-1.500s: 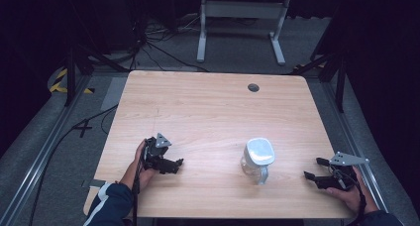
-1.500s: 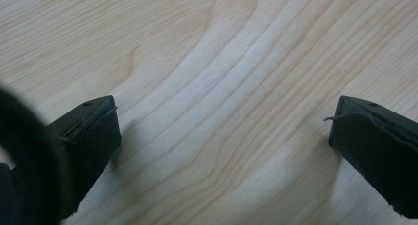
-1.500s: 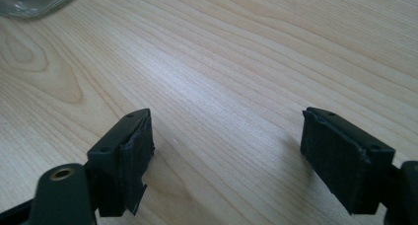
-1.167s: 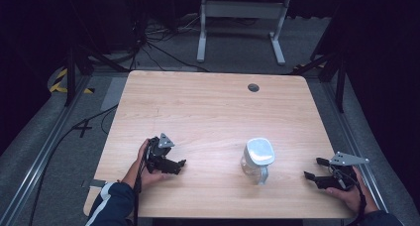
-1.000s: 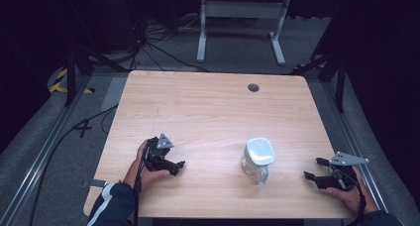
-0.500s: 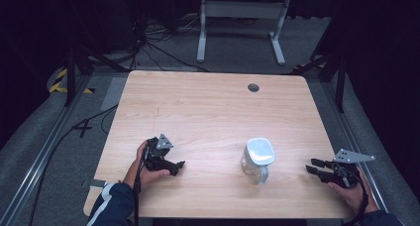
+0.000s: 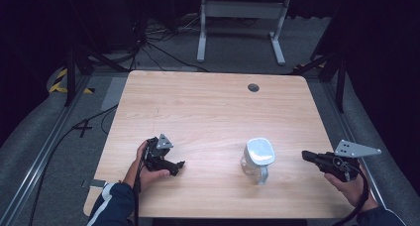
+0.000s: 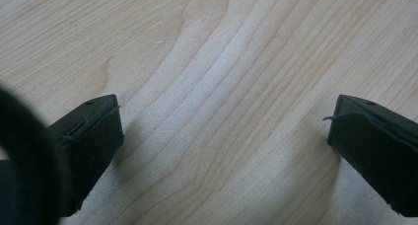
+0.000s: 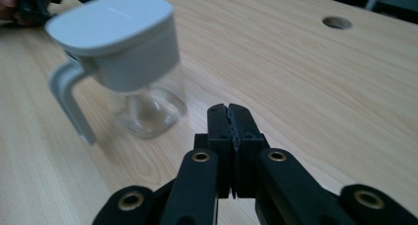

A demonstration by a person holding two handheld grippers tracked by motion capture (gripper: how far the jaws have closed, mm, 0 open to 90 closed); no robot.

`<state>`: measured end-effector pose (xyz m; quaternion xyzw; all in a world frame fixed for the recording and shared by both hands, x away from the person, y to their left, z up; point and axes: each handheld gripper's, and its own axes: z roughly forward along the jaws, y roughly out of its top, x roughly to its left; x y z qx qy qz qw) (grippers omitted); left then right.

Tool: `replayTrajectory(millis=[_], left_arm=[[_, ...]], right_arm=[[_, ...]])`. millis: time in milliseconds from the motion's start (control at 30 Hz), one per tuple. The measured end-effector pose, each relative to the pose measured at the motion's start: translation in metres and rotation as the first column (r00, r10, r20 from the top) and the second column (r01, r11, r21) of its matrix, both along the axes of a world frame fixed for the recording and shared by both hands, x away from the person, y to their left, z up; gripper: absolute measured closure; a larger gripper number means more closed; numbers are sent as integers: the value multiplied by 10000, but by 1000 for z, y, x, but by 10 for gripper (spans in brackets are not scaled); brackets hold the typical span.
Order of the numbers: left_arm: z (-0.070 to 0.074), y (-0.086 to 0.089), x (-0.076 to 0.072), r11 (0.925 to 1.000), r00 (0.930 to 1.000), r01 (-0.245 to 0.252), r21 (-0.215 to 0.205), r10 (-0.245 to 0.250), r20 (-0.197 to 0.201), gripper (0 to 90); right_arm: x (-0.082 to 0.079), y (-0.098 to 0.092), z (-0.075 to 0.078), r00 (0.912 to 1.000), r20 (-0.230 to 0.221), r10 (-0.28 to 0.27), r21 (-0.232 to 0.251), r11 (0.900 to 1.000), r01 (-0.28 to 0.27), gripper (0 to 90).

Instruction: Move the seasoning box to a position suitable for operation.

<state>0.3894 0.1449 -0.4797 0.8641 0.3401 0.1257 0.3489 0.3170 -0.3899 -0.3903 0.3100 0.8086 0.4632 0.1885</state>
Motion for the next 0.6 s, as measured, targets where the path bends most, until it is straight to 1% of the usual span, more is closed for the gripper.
replayTrajectory(millis=[33, 67, 133, 167, 233, 300, 333, 367, 467, 533, 567, 600], left_arm=[[0, 0, 0, 10000, 10000, 17, 23, -16, -27, 6], [0, 0, 0, 10000, 10000, 2, -2, -2, -1, 6], [0, 0, 0, 10000, 10000, 15, 24, -15, -26, 6], [0, 0, 0, 10000, 10000, 1, 6, -1, 1, 6], [0, 0, 0, 10000, 10000, 0, -1, 0, -4, 6], [0, 0, 0, 10000, 10000, 15, 22, -15, -26, 6], [0, 0, 0, 10000, 10000, 15, 22, -15, -26, 6], [0, 0, 0, 10000, 10000, 0, -4, 0, 0, 6], [0, 0, 0, 10000, 10000, -2, -18, 2, 20, 6], [0, 0, 0, 10000, 10000, 4, -21, -4, 19, 6], [0, 0, 0, 10000, 10000, 4, -21, -4, 19, 6], [0, 0, 0, 10000, 10000, 7, -22, -7, 21, 6]], right_arm=[[1, 11, 8, 9996, 187, 218, 20, 9998, -218, 894], [1, 11, 8, 9996, 187, 218, 20, 9998, -218, 894], [3, 21, 13, 9983, 279, 503, 28, 9987, -504, 895], [3, 21, 13, 9983, 279, 503, 28, 9987, -504, 895], [8, 45, 24, 9933, 500, 1046, -109, 9945, -1041, 896], [10, 58, 27, 9902, 496, 1308, -156, 9914, -1301, 896], [10, 58, 27, 9902, 496, 1308, -156, 9914, -1301, 896], [11, 70, 29, 9868, 406, 1569, -196, 9875, -1562, 897], [10, 86, 27, 9812, 346, 1897, -264, 9816, -1889, 897], [9, 94, 24, 9774, 213, 2103, -408, 9770, -2093, 898], [9, 94, 24, 9774, 213, 2103, -408, 9770, -2093, 898], [8, 97, 23, 9756, 151, 2193, -478, 9747, -2183, 898]])
